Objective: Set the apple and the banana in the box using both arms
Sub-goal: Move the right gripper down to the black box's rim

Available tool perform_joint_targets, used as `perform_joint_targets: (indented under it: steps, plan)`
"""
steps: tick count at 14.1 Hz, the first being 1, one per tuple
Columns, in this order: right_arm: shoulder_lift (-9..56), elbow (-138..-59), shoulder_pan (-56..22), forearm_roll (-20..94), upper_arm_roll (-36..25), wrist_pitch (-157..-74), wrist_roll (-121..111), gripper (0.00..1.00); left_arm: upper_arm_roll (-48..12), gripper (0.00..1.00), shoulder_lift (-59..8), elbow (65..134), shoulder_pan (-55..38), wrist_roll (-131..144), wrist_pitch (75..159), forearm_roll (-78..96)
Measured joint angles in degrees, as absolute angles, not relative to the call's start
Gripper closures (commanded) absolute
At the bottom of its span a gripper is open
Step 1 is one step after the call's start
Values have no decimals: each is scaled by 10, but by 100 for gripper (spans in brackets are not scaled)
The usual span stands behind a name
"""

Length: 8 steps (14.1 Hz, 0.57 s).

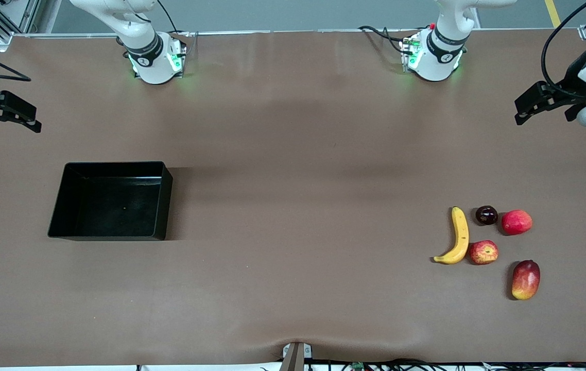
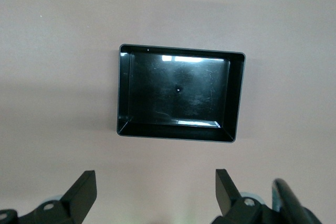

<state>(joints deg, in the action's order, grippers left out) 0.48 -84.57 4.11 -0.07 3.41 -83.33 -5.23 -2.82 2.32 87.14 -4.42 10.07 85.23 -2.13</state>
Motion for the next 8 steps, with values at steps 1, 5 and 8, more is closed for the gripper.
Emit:
perform_joint_targets:
  steps: [1, 5, 8]
  plan:
    - [5, -846, 41, -1, 34, -833, -52, 0, -28, 0, 23, 871, -44, 101, 852, -21]
    - [5, -846, 41, -1, 34, -833, -52, 0, -28, 0, 23, 871, -44, 101, 852, -21]
    - [7, -846, 45, -1, 30, -833, -52, 0, -27, 0, 23, 871, -43, 101, 852, -21]
